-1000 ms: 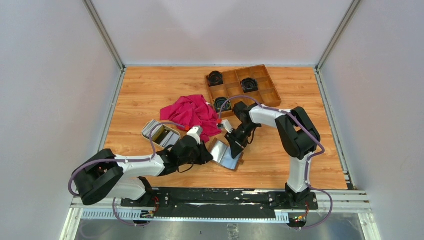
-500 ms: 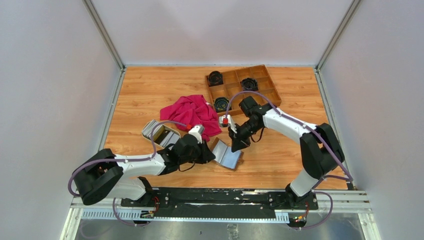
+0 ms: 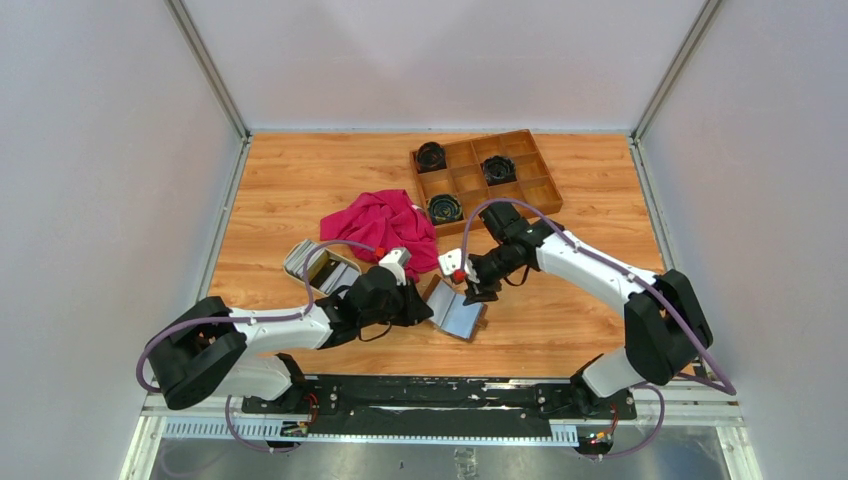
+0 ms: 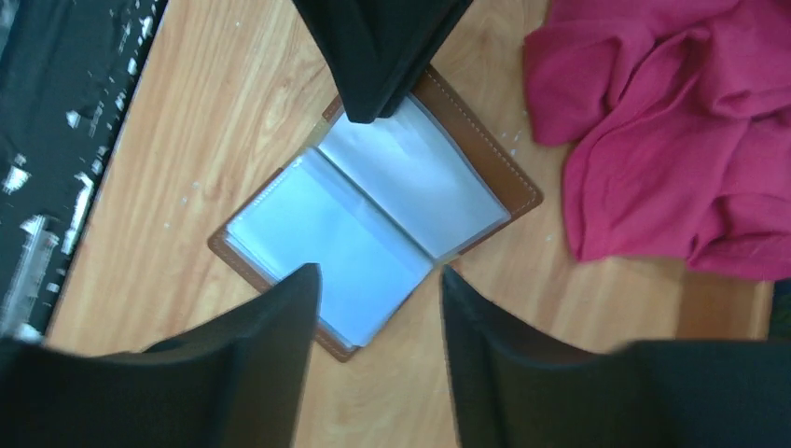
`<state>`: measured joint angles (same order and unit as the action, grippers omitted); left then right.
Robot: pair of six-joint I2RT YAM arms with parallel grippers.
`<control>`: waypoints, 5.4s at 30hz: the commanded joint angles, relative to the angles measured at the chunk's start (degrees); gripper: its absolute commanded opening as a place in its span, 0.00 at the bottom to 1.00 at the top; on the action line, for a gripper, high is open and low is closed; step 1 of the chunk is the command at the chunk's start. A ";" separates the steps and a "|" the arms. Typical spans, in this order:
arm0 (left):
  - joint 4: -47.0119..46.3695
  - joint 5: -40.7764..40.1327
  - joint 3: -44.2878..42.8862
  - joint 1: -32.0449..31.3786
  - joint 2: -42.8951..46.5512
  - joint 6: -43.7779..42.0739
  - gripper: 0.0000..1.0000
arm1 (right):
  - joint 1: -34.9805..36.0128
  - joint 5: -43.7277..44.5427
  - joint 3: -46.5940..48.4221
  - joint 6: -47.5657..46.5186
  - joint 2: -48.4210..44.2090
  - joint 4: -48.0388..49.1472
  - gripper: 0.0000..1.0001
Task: Put the credit cards into the card holder
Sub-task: Open the card holder at the center of the board, then pick up the credit card from the storage box.
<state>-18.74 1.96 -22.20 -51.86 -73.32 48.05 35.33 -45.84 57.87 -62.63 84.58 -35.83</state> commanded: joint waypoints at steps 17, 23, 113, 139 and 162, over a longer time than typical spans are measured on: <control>0.46 1.14 0.08 0.35 4.00 -0.68 0.18 | 7.74 9.50 5.77 -40.95 16.16 -6.66 0.64; 0.72 0.94 2.73 0.75 11.12 -2.48 0.20 | 8.03 12.46 6.42 -40.96 18.48 -7.10 0.64; 54.95 -29.26 -29.75 16.96 -12.00 -52.45 0.31 | 8.12 12.60 8.77 -39.63 21.90 -10.30 0.55; 55.93 -34.81 -31.07 16.96 -11.00 -52.03 0.00 | 8.31 12.70 9.19 -39.81 21.72 -11.23 0.53; 55.83 -28.42 -30.96 17.16 -4.94 -53.04 0.28 | 8.34 12.87 9.45 -39.85 22.51 -11.53 0.52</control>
<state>36.80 -26.30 -51.64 -34.63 -76.31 -4.62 43.03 -35.94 67.68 -101.75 104.25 -46.19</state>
